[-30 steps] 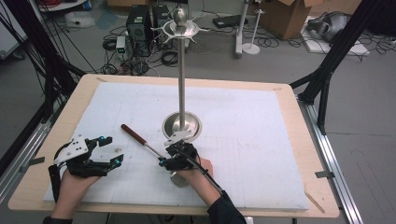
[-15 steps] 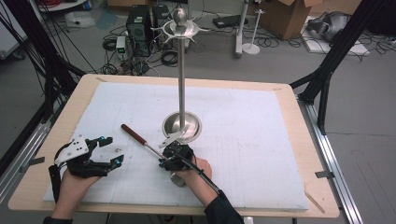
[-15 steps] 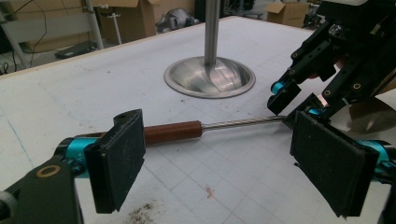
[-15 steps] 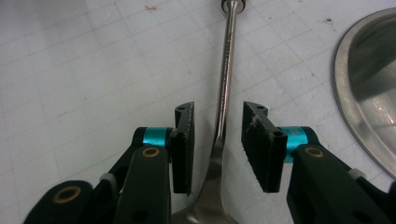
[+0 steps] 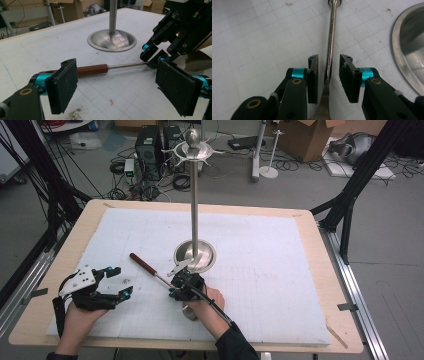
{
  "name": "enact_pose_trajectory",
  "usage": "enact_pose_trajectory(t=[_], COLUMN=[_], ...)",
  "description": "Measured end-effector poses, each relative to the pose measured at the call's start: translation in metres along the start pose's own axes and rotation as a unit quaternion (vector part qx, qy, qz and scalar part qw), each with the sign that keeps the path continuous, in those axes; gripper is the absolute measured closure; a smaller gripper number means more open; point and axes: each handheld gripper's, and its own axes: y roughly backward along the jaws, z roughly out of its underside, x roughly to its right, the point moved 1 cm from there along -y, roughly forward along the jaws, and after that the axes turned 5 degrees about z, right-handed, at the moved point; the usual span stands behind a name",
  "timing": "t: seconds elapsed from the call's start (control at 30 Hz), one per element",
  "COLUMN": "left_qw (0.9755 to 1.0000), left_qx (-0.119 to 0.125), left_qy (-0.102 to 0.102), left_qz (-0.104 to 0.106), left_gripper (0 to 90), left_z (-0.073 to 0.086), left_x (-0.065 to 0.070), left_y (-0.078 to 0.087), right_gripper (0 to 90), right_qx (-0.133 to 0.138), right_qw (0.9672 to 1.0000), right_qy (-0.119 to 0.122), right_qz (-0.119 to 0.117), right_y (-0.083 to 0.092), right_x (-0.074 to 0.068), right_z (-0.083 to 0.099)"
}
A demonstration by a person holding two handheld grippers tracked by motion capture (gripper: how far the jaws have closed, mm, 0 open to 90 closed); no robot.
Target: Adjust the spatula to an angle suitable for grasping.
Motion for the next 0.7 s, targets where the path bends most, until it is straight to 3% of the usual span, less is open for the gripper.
enact_pose_trajectory(t=[0.37,0.7], left_qw=[1.0,1.0], left_qx=[-0.001,-0.002], left_qy=[0.0,0.0], left_qz=[0.001,0.001], left_gripper=[18.5,18.5], left_z=[0.0001,0.0003], left_x=[0.0001,0.0002], left_y=[0.0005,0.001], right_gripper=[76.3,81.7], right_qx=[-0.012,-0.018], right_qw=[0.9999,0.9994], right_qy=[-0.002,-0.028], right_qz=[-0.001,-0.005], right_y=[-0.0068,-0.0071], right_x=[-0.0022,0.0013], right_z=[-0.004,-0.0032])
